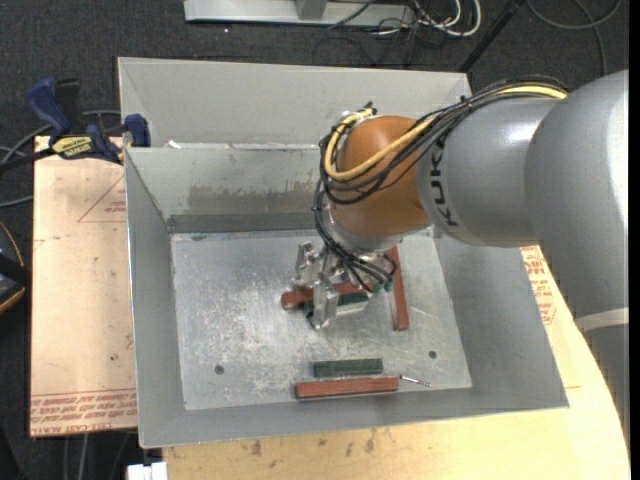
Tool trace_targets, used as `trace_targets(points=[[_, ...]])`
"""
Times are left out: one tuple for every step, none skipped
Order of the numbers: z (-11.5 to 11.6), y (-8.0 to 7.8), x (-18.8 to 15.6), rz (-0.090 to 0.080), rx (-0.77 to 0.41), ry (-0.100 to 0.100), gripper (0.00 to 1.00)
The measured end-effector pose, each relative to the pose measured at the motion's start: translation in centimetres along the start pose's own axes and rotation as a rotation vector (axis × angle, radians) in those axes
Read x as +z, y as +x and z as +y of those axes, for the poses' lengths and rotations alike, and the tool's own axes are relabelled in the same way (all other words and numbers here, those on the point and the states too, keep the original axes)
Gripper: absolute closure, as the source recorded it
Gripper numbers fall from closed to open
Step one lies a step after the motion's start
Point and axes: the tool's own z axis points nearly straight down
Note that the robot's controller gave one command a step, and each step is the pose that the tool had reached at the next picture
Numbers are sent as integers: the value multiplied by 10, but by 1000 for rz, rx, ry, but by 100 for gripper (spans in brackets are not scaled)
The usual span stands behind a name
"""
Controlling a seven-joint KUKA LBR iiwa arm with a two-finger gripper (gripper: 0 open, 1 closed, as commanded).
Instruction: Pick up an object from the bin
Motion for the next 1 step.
trace_targets(points=[[0, 0, 0, 0, 0, 0, 100]])
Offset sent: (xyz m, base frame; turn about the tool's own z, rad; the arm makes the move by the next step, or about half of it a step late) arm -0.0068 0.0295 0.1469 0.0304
